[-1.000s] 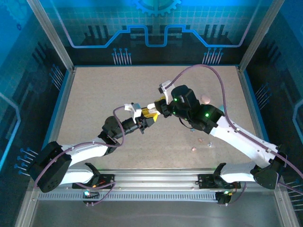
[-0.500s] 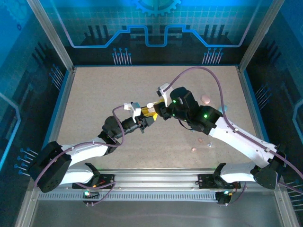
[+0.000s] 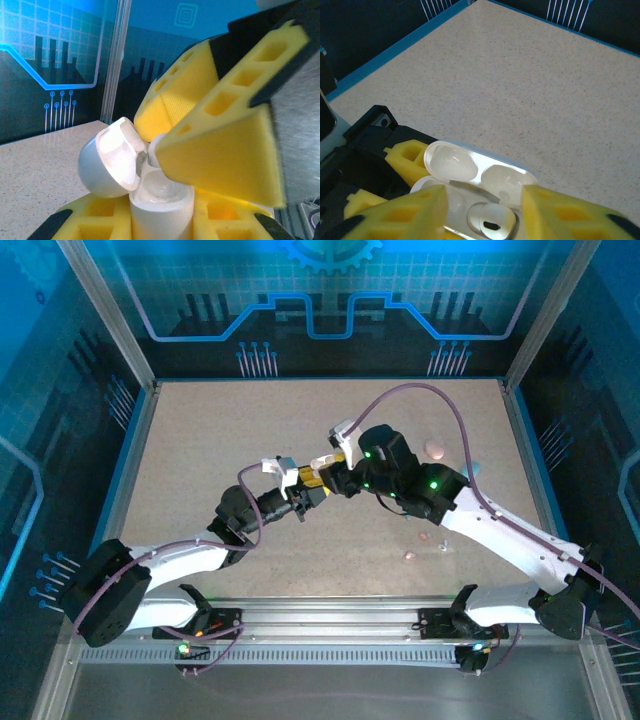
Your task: Insert the wireless bluetooth earbuds into the charging case
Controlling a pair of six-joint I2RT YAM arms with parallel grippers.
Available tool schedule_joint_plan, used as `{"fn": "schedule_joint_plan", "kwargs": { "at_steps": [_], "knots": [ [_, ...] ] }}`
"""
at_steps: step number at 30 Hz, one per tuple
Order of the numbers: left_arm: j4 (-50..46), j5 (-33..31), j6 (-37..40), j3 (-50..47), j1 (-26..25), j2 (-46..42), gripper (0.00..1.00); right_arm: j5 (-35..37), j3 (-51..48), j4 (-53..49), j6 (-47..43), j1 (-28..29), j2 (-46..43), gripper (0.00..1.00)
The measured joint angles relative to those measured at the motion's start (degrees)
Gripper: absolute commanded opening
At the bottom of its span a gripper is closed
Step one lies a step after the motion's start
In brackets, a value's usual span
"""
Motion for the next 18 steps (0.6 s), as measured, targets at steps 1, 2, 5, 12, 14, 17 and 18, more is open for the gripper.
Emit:
{"fn": "schedule_joint_plan", "kwargs": {
  "at_steps": [1,2,5,12,14,17,18],
  "knots": [
    [0.0,0.0,0.4,0.0,0.0,0.0,0.15,-0.6,0.0,-0.1,0.3,-0.2,0.0,0.59],
    [0.0,0.0,0.8,0.0,0.0,0.0,0.15,-1.6,0.2,-0.2,0.8,-0.3,0.0,0.63],
    [0.2,0.0,1.8,-0.1,0.0,0.0,0.15,-4.9,0.7,-0.3,2.3,-1.2,0.0,0.7],
    [0.3,0.0,4.3,-0.5,0.0,-0.3,0.15,-9.9,0.9,-0.3,6.1,-3.0,-0.9,0.79],
    [0.3,0.0,5.0,-0.7,0.0,-0.5,0.15,-10.3,0.9,-0.3,6.8,-3.3,-1.6,0.79],
    [0.4,0.0,5.8,-0.8,0.0,-0.7,0.15,-10.6,0.9,-0.3,7.8,-3.7,-2.9,0.79],
    [0.5,0.0,6.0,-0.8,0.0,-0.7,0.15,-10.5,0.9,-0.3,8.2,-3.8,-3.4,0.79]
  ]
}}
